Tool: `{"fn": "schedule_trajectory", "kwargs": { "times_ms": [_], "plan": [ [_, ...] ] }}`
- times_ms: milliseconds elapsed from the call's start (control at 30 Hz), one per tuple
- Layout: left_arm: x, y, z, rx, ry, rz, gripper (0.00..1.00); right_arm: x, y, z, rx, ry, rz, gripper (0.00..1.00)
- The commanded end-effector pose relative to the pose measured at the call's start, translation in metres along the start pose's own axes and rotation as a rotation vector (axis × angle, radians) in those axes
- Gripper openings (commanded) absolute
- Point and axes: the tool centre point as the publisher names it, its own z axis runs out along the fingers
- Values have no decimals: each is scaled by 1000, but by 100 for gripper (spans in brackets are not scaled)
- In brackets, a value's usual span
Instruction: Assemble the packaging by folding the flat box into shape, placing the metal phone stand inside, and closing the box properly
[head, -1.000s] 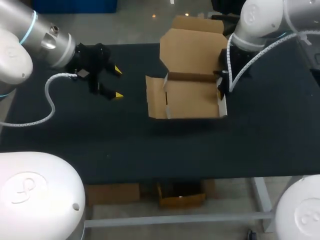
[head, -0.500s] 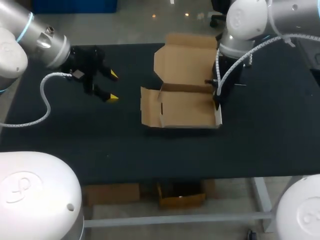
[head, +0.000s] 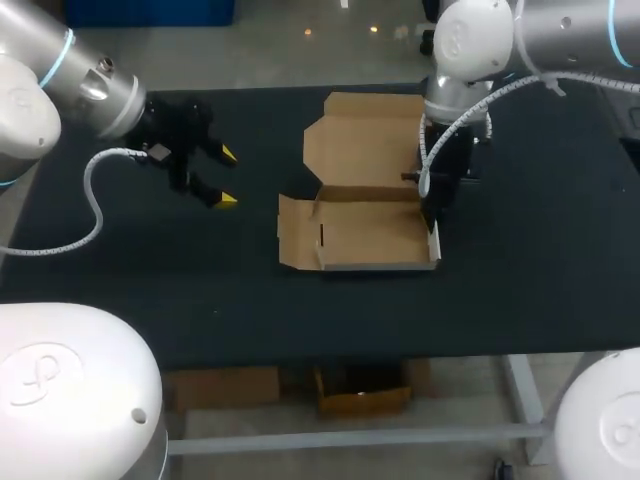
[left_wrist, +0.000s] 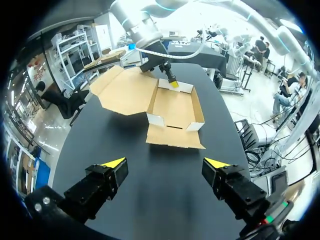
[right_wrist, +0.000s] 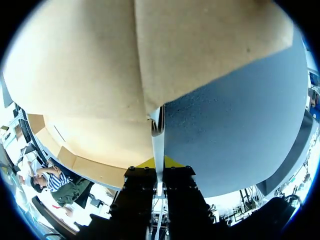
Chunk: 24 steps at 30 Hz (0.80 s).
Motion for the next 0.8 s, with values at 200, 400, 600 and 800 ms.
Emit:
{"fn": "schedule_trajectory", "kwargs": {
  "times_ms": [200,400,600,800],
  "plan": [
    [-3,3,1,-12,22,-1,100,-2,1,5,123,-16,49,0],
    [-3,3,1,-12,22,-1,100,-2,1,5,123,-16,49,0],
    [-3,3,1,-12,22,-1,100,3,2,6,126,-35,51,0],
    [-3,3,1,-12,22,-1,100,13,7,11,144,-68,47,0]
  ]
}}
